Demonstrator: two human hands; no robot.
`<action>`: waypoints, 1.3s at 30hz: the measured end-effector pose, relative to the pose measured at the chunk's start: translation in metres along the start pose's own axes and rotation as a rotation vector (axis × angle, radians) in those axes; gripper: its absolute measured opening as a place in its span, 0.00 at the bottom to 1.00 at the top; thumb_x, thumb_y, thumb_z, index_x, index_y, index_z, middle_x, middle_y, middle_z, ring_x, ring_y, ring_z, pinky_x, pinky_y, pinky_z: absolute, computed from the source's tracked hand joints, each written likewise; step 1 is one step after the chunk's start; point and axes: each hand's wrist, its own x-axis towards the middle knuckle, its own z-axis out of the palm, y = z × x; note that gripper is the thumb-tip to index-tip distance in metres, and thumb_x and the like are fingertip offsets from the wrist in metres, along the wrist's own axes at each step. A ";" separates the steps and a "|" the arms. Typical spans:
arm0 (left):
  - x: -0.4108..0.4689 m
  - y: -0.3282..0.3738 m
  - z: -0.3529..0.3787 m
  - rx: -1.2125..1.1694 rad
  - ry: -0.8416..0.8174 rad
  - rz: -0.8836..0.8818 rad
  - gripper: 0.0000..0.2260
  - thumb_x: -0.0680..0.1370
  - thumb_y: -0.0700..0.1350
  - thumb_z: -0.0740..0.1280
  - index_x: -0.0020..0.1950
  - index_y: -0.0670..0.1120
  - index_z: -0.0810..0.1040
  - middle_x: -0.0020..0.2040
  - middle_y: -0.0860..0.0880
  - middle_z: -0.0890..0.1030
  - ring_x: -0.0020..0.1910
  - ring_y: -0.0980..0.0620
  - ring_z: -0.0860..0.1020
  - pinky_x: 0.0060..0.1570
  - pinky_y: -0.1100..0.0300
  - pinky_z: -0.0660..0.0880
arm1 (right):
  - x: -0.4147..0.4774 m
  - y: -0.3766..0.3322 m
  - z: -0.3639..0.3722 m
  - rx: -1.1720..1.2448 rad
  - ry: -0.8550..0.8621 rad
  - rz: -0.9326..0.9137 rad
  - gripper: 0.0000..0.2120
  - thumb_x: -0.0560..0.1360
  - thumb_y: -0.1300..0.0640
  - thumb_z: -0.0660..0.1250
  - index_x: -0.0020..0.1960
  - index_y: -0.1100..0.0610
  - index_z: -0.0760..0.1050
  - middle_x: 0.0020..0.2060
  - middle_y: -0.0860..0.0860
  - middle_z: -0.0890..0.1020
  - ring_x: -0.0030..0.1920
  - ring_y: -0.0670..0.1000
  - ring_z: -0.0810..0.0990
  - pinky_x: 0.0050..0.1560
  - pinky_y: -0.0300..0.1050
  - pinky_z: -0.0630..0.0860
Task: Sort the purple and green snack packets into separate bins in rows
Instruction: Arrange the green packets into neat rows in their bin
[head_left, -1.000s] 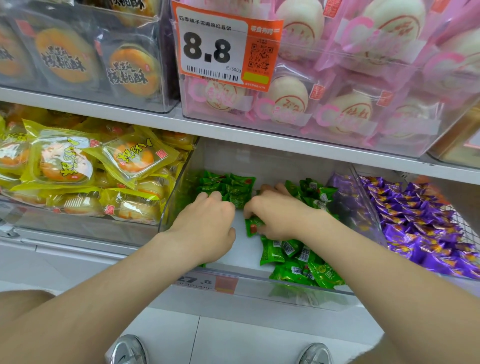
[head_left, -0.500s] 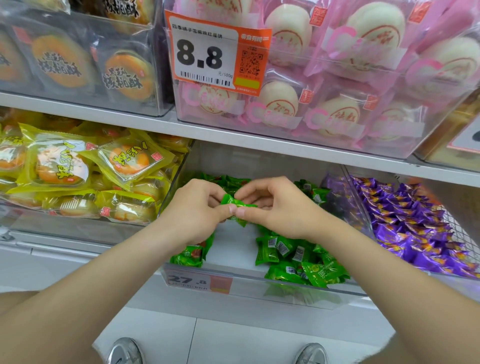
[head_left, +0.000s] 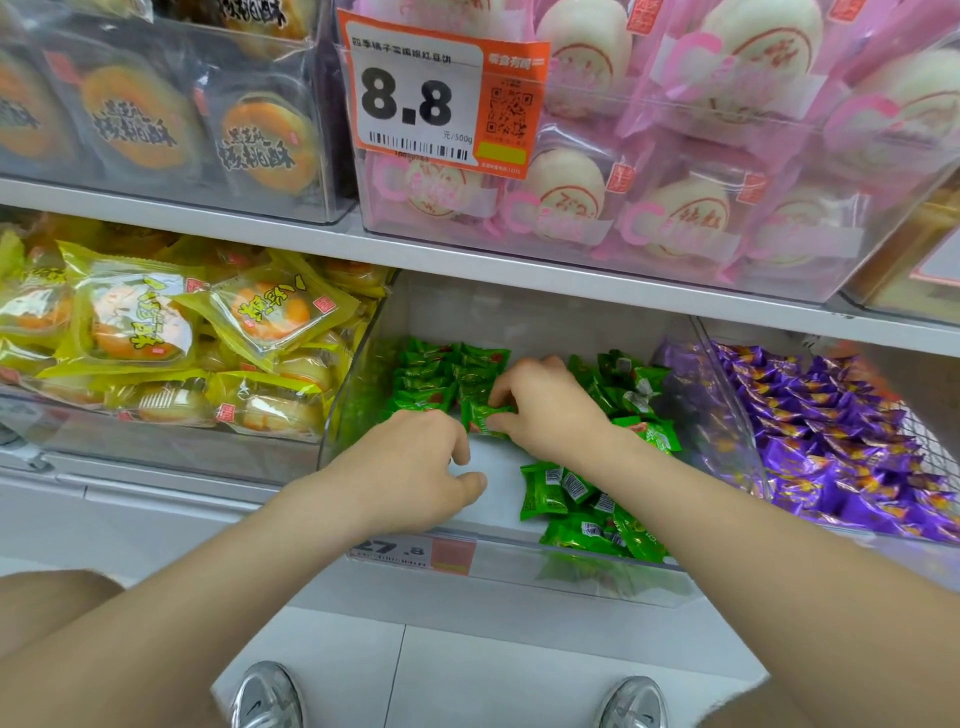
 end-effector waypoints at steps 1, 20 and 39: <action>0.000 0.000 0.001 0.022 -0.002 0.012 0.19 0.80 0.61 0.68 0.65 0.52 0.81 0.58 0.53 0.81 0.61 0.51 0.78 0.58 0.56 0.75 | 0.003 0.000 0.005 -0.017 0.004 0.008 0.12 0.76 0.49 0.74 0.57 0.53 0.83 0.55 0.56 0.82 0.58 0.58 0.76 0.58 0.50 0.74; 0.005 -0.004 0.002 0.156 0.079 0.054 0.15 0.81 0.59 0.67 0.63 0.53 0.79 0.54 0.52 0.80 0.56 0.48 0.79 0.48 0.53 0.77 | 0.013 0.009 -0.005 -0.039 0.060 0.033 0.14 0.71 0.47 0.71 0.55 0.47 0.78 0.49 0.53 0.81 0.52 0.59 0.78 0.48 0.48 0.78; 0.005 0.009 -0.009 -0.137 0.093 -0.033 0.21 0.79 0.50 0.70 0.72 0.51 0.74 0.63 0.50 0.78 0.59 0.49 0.80 0.59 0.54 0.77 | -0.047 -0.007 -0.047 0.252 -0.117 -0.111 0.13 0.74 0.55 0.70 0.58 0.48 0.80 0.35 0.49 0.84 0.34 0.46 0.78 0.48 0.45 0.80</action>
